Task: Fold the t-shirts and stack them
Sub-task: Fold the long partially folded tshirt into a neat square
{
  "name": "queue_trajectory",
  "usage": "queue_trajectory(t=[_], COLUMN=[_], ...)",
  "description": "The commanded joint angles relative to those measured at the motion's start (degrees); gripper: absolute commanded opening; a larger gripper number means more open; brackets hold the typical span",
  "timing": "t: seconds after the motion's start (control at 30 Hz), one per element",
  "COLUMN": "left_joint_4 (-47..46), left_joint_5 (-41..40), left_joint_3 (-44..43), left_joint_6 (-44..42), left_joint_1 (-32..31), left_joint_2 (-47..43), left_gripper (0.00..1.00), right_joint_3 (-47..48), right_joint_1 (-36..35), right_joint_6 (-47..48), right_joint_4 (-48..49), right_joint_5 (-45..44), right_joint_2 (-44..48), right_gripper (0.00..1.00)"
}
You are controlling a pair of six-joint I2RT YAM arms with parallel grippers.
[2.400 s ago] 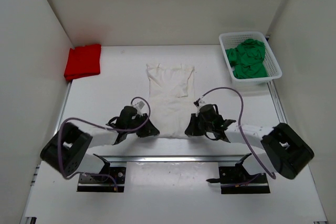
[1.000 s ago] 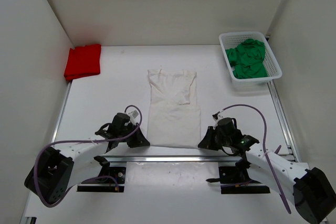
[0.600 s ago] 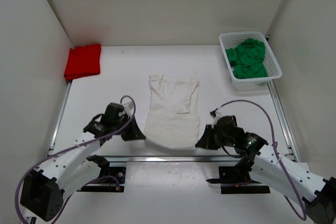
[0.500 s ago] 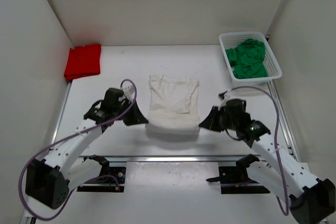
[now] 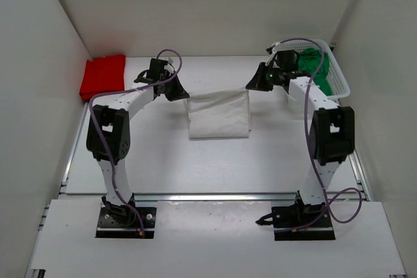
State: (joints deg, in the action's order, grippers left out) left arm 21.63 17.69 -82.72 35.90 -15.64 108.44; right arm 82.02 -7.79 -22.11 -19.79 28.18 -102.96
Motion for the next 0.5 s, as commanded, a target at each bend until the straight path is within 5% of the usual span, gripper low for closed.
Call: queue_trajectory(t=[0.0, 0.13, 0.3, 0.47], left_joint_4=[-2.45, -5.63, -5.63, -12.03], left_joint_5=[-4.16, -3.37, -2.57, -3.37], left_joint_3=[-5.16, -9.99, -12.66, -2.30], left_joint_6=[2.33, 3.56, 2.95, 3.74], left_joint_1=[3.41, 5.35, 7.28, 9.92], left_joint_2=[3.08, 8.45, 8.82, 0.73], left_gripper=[0.00, 0.10, 0.41, 0.73], right_joint_3=[11.12, 22.65, 35.12, 31.73], right_joint_1=[1.63, 2.16, 1.55, 0.68], right_joint_6=[1.81, -0.04, 1.62, 3.39], right_joint_4=[-0.33, -0.43, -6.73, -7.56], right_joint_5=[3.70, 3.97, 3.20, 1.96], right_joint_2=[-9.96, -20.24, -26.42, -18.98], right_gripper=[0.00, 0.02, 0.36, 0.53])
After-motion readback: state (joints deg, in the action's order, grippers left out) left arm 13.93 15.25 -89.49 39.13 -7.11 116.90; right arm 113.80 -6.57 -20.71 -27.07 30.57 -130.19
